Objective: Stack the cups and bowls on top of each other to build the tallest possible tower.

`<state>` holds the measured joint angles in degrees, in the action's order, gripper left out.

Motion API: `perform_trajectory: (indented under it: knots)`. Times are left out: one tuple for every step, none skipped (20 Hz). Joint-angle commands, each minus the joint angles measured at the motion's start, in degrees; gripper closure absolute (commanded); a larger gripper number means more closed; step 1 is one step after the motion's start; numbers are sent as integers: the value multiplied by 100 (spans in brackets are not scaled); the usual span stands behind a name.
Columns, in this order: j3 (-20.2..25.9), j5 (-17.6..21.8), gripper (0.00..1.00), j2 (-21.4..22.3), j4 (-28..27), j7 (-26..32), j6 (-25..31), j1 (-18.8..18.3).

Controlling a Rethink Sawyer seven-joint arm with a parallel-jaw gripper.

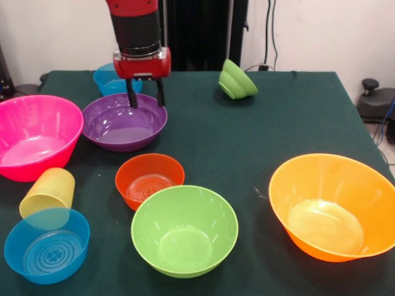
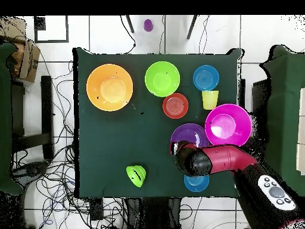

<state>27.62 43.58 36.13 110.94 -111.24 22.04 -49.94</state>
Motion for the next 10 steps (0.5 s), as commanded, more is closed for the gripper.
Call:
perform_trajectory:
  knots:
    - [-313,499,0,-321,-529,-131,-332,418]
    - [-360,500,0,-322,-542,-191,-356,483]
    - [-412,508,0,-331,-551,-251,-393,545]
    - [-463,521,0,-354,-566,-302,-450,600]
    - [-512,535,0,-385,-588,-336,-504,646]
    - [-559,546,0,-415,-610,-353,-555,684]
    - [-606,556,0,-446,-632,-370,-606,722]
    - [-648,553,0,-467,-642,-390,-672,758]
    - [-698,541,0,-483,-661,-415,-699,815]
    - [-739,511,0,-496,-672,-442,-731,867]
